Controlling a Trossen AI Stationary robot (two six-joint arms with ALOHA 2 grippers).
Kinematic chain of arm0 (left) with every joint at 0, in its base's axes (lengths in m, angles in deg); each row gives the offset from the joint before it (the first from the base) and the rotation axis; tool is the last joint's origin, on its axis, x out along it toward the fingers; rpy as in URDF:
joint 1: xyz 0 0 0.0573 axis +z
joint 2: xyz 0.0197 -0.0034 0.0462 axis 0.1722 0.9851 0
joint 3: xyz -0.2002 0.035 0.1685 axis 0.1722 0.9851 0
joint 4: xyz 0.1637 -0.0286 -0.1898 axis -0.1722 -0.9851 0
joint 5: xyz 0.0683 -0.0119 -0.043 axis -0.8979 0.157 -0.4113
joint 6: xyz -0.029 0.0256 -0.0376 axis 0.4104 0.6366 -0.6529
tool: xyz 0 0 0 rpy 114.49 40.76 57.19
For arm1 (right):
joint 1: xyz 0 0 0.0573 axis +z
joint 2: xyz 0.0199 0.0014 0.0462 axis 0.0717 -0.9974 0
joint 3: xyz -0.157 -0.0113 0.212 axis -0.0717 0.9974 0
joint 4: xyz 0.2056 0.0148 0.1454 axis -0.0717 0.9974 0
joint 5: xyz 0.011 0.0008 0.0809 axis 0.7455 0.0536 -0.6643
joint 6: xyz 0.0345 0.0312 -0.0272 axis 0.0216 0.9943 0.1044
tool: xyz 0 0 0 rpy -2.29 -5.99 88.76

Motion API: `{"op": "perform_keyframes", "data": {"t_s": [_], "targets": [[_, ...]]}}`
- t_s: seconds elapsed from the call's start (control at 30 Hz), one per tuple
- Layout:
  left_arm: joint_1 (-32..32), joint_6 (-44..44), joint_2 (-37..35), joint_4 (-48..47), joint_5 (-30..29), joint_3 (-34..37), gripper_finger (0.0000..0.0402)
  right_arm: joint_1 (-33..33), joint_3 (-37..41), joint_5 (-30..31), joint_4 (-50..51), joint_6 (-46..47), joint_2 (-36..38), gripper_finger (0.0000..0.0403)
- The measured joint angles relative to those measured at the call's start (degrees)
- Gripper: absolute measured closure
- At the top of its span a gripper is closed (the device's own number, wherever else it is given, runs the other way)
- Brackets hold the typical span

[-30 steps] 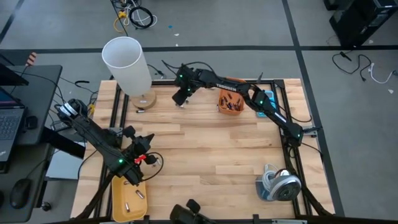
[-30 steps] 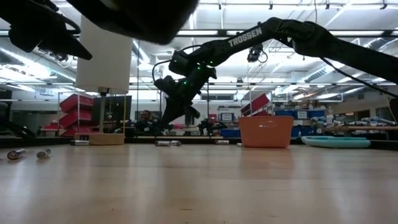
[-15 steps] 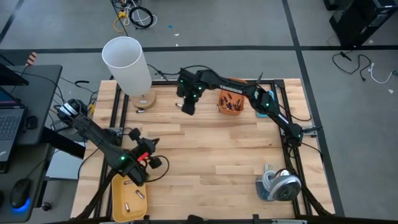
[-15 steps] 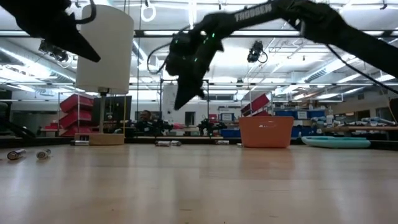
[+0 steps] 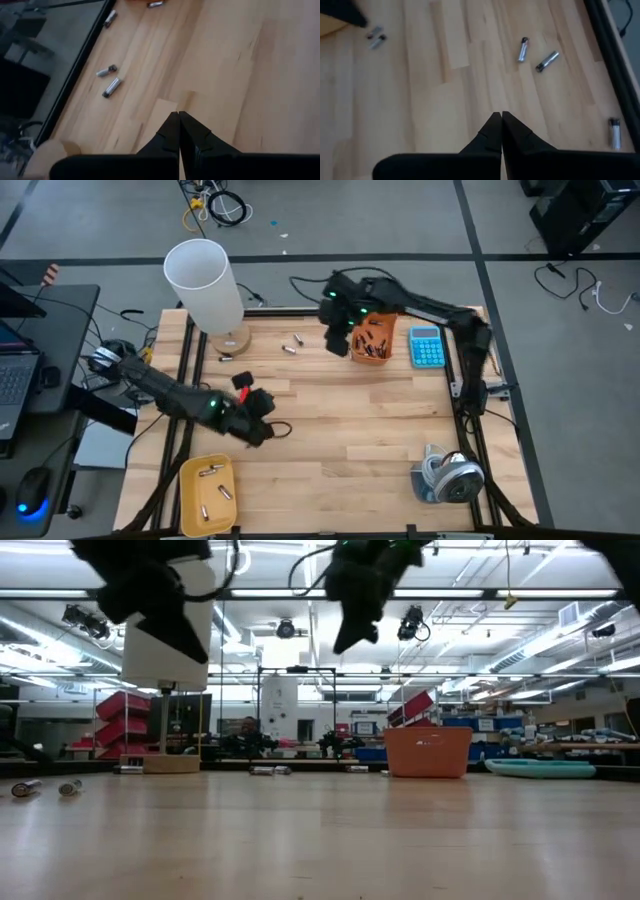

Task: Sort batteries
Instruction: Put the silver battery into the yellow bin

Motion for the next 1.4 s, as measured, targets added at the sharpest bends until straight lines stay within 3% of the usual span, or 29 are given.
{"op": "perform_keyframes", "data": {"t_s": [0.27,0.4,0.5,0.7,0.9,1.1,1.23,1.4], "targets": [[13.0,19.9,-0.4,13.0,12.2,0.2,0.0401,-0.4,26.6,0.2,-20.7,3.9,19.8,0.0403],[21.5,28.1,-0.4,26.6,21.3,2.5,0.0401,-0.1,33.8,0.2,-27.8,4.7,25.8,0.0403],[27.7,27.3,0.1,30.6,24.4,3.7,0.0401,0.1,36.3,0.3,-29.7,4.7,28.5,0.0403],[36.5,19.6,2.7,35.0,24.6,6.7,0.0401,1.7,37.5,0.2,-31.1,3.6,30.0,0.0403],[41.8,8.5,11.6,45.3,22.3,7.4,0.0401,1.9,39.2,0.6,-36.5,3.3,29.9,0.0403],[44.1,6.7,17.9,45.7,20.7,6.2,0.0401,1.5,39.3,0.8,-36.4,4.5,29.9,0.0403],[45.7,6.7,21.1,46.8,15.7,5.3,0.0401,1.5,39.3,0.8,-36.8,4.9,29.9,0.0403],[47.7,7.6,24.2,47.1,16.4,4.1,0.0401,1.5,39.3,0.8,-36.9,4.9,29.9,0.0403]]}}
